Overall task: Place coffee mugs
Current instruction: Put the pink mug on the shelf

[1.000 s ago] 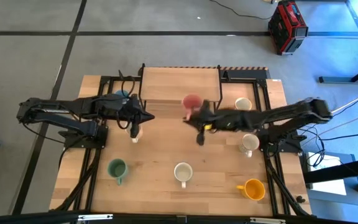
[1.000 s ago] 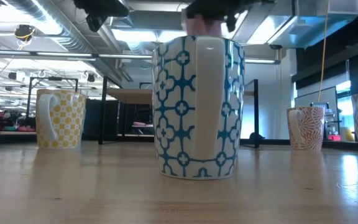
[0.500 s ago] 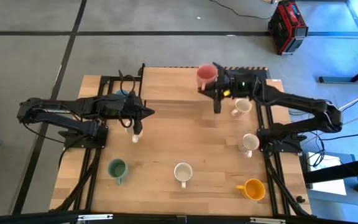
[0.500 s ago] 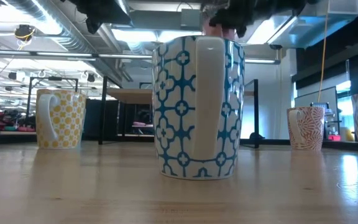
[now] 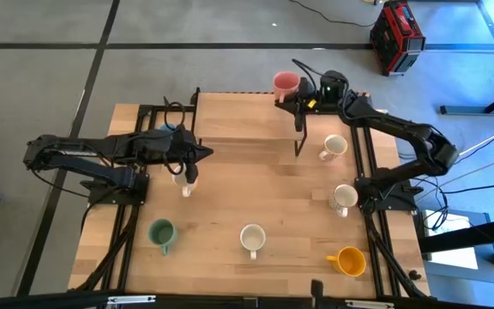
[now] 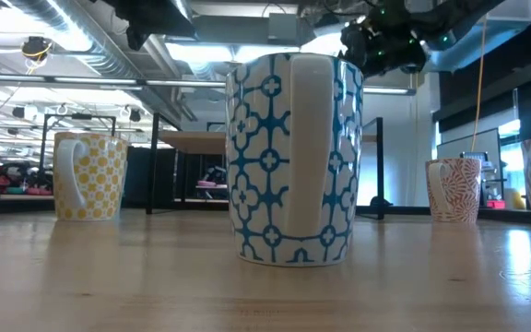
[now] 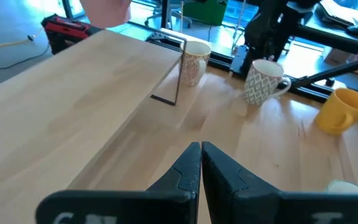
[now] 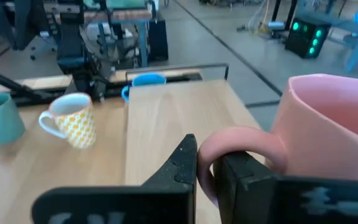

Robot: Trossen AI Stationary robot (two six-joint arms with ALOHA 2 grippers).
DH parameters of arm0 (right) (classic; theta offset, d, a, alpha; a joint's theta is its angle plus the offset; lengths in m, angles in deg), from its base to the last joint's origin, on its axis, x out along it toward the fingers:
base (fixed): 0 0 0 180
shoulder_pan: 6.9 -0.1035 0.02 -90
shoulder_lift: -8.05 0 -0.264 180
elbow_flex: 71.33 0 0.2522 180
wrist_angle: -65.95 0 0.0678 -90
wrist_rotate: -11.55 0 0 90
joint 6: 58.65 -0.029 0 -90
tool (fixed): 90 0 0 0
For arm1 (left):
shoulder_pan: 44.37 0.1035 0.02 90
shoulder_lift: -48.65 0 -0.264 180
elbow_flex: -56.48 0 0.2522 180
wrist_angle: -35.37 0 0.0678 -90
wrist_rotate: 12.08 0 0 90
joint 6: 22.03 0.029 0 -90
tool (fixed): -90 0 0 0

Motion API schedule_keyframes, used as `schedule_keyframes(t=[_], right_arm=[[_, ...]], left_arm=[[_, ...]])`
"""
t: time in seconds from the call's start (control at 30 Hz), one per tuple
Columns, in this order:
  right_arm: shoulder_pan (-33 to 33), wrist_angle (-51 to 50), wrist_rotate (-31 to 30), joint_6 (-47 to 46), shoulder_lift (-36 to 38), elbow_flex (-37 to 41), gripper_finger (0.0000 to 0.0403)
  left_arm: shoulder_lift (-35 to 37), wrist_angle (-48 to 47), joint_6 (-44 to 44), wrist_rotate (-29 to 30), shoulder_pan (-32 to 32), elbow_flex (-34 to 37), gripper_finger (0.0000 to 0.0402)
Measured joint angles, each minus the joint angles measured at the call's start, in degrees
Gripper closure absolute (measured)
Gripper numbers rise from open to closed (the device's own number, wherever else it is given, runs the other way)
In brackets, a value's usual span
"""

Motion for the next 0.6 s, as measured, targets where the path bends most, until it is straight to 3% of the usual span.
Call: schedule_keyframes(t=[0.27, 0.47, 0.6], right_arm=[[3.7, 5.9, 6.2, -0.8, -2.8, 2.3, 0.0388], [4.2, 14.9, 6.2, -3.7, -2.9, 9.0, 0.0389], [4.2, 15.9, 4.8, -2.9, -3.1, 10.7, 0.0389]], left_arm=[[0.0, 1.2, 0.1, 1.7, 0.0, 0.0, 0.0392], [0.0, 1.2, 0.1, 1.8, 0.0, 0.0, 0.0392], [0.0, 1.2, 0.0, 2.7, 0.0, 0.0, 0.0392]])
